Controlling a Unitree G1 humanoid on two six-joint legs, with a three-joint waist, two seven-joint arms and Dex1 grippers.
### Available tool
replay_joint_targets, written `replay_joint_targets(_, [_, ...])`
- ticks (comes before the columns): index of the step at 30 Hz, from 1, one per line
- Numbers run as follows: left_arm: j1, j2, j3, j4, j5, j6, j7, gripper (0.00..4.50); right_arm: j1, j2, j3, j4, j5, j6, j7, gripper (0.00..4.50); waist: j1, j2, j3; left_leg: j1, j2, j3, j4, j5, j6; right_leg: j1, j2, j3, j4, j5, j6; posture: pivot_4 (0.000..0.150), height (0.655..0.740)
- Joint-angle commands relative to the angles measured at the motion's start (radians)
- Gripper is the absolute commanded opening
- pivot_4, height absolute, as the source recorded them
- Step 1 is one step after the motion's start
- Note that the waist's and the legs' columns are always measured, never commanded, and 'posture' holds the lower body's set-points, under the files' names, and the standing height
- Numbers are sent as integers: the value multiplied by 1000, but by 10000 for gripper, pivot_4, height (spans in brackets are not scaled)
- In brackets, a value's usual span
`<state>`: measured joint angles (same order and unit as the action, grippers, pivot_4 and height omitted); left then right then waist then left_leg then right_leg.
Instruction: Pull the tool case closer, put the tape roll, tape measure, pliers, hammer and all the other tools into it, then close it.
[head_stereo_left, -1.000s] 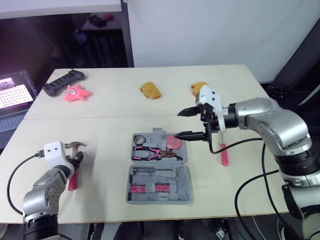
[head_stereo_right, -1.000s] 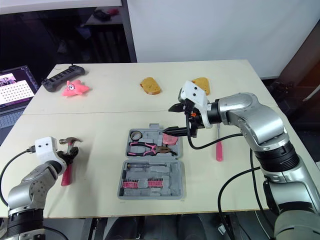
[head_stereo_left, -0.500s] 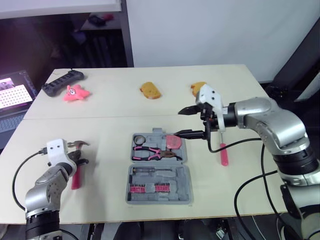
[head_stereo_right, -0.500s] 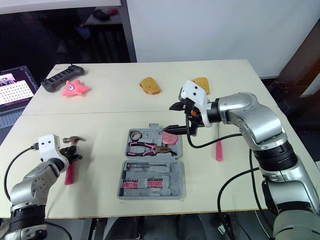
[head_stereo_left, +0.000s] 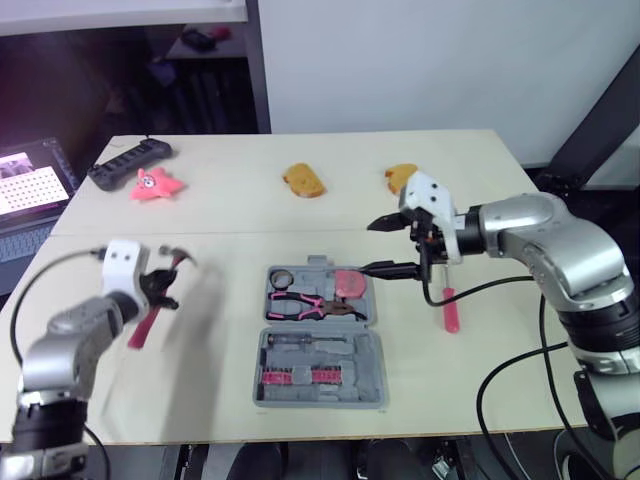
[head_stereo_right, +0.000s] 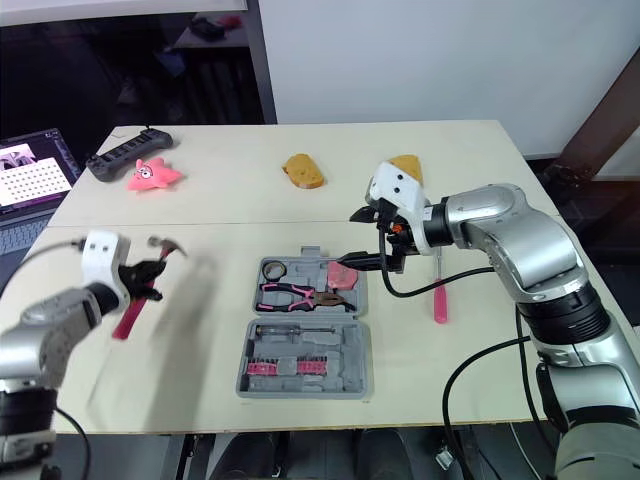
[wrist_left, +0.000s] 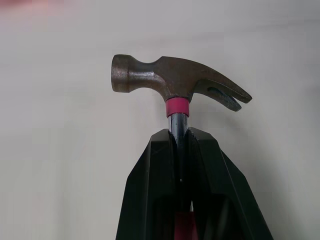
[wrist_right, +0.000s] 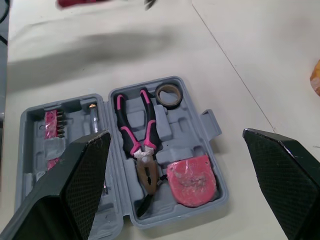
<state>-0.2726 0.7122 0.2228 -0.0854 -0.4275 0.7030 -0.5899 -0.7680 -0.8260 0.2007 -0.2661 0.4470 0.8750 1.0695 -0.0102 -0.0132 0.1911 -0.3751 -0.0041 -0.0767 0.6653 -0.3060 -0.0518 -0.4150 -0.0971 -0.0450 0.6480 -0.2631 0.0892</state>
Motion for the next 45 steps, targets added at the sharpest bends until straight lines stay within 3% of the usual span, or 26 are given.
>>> replay_joint_targets(1, [-15,146,-117,-194,-160,70,-356,523,50,-70,-45,-101,33,46,15,45000,-3,0,0,-1,0,0,-1,0,0,-1,0,0,-1,0,0,1500,7400])
replay_joint_targets(4, [-109,231,-196,-244,-240,160,-505,523,124,-125,-75,-176,57,76,12,45000,-3,1,1,-3,0,2,-2,-1,1,-4,0,3,-2,0,0,1500,7400])
replay_joint_targets(7, [-205,295,-345,-271,-204,175,-626,523,187,-156,-126,-245,98,131,-14,45000,-7,1,1,-5,0,2,-1,-1,2,-8,1,3,1,0,0,1500,7400])
replay_joint_targets(12, [-288,302,-537,-314,-106,174,-670,523,254,-185,-166,-341,139,225,-77,45000,-6,0,2,-1,0,5,-1,-1,3,-6,2,6,4,0,0,1500,7400])
replay_joint_targets(16, [-325,215,-673,-354,8,164,-595,523,317,-188,-235,-436,200,312,-133,45000,1,0,2,-2,0,5,0,-1,3,-6,2,6,3,0,0,1500,7400])
replay_joint_targets(28, [-364,-27,-812,-360,109,277,-422,523,367,-183,-319,-553,333,502,-278,45000,1,-2,3,-2,0,4,2,-1,3,-5,3,7,4,0,0,1500,7400])
replay_joint_targets(31, [-390,-60,-874,-322,187,241,-386,523,353,-170,-324,-563,363,534,-308,45000,1,-2,3,-2,0,4,2,-1,3,-5,3,7,3,0,1,1500,7400])
replay_joint_targets(45, [-434,-170,-965,-194,233,279,-359,523,357,-165,-345,-558,442,564,-399,45000,1,-2,2,-1,0,4,2,-1,4,-5,3,7,4,0,1,1500,7400])
